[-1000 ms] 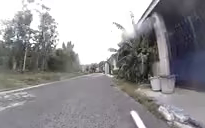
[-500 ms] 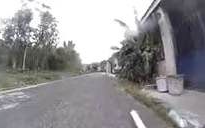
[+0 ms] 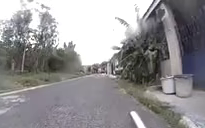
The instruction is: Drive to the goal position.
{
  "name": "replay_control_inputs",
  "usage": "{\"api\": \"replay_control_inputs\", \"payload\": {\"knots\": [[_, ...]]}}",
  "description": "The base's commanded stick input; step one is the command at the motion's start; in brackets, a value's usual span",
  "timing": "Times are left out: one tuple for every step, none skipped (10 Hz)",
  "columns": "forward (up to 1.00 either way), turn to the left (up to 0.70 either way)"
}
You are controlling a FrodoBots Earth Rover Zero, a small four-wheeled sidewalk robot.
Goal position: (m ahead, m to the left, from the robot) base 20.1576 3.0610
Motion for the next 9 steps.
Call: {"api": "replay_control_inputs", "payload": {"knots": [[0.5,0.0],[0.5,0.0],[0.5,0.0],[0.5,0.0],[0.5,0.0],[0.5,0.0],[0.5,0.0],[0.5,0.0],[0.5,0.0]]}}
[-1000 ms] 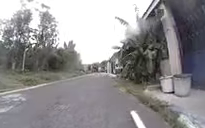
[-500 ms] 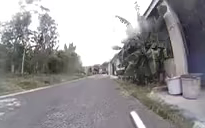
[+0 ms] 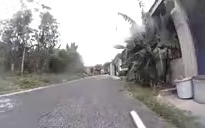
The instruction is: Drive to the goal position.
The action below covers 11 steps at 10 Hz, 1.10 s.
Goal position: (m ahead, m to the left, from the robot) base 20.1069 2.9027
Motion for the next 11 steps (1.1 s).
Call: {"api": "replay_control_inputs", "payload": {"knots": [[0.5,0.0],[0.5,0.0],[0.5,0.0],[0.5,0.0],[0.5,0.0],[0.5,0.0],[0.5,0.0],[0.5,0.0],[0.5,0.0],[0.5,0.0],[0.5,0.0]]}}
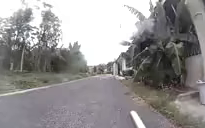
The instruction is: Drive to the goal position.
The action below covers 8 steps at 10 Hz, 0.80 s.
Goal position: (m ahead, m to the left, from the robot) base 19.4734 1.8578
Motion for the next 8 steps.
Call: {"api": "replay_control_inputs", "payload": {"knots": [[0.5,0.0],[0.5,0.0],[0.5,0.0],[0.5,0.0],[0.5,0.0],[0.5,0.0],[0.5,0.0],[0.5,0.0]]}}
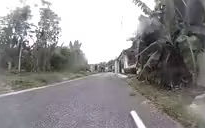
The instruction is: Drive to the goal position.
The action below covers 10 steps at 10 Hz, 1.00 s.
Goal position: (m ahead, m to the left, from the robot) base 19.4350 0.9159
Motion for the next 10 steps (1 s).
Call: {"api": "replay_control_inputs", "payload": {"knots": [[0.5,0.0],[0.5,0.0],[0.5,0.0],[0.5,0.0],[0.5,0.0],[0.5,0.0],[0.5,0.0],[0.5,0.0],[0.5,0.0],[0.5,0.0]]}}
